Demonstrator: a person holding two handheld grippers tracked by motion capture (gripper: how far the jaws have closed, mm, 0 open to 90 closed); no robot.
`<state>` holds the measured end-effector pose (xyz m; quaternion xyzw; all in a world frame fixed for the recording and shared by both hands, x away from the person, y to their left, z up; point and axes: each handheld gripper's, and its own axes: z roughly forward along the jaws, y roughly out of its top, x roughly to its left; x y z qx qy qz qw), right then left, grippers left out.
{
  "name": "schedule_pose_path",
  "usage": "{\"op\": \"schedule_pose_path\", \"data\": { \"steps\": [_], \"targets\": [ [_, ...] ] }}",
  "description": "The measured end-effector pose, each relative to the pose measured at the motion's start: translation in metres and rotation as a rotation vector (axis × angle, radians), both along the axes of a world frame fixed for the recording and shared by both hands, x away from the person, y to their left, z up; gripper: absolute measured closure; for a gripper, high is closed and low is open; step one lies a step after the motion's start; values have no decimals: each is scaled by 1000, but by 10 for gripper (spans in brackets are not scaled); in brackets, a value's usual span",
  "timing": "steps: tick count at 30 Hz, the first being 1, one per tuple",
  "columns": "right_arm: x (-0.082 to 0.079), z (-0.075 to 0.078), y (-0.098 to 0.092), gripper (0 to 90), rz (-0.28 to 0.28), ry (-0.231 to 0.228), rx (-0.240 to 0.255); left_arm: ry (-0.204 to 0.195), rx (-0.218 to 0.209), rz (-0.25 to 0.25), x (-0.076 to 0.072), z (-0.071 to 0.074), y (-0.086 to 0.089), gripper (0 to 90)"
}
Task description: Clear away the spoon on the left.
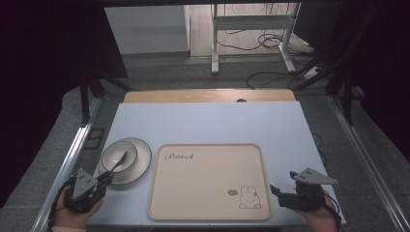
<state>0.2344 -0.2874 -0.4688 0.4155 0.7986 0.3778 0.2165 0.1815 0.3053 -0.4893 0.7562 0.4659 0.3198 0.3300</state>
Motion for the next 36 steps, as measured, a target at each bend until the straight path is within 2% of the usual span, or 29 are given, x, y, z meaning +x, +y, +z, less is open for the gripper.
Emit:
{"op": "schedule_pose_path", "data": {
  "steps": [6, 17, 36],
  "targets": [
    [0, -1, 0, 164, 1, 1, -4, 0, -6, 32, 0, 1, 2, 838],
    [0, 0, 0, 163, 1, -1, -4, -4, -18, 34, 1, 2, 2, 850],
    [0, 0, 0, 163, 1, -4, -5, -49, -47, 40, -3, 11, 4, 851]
  ]
}}
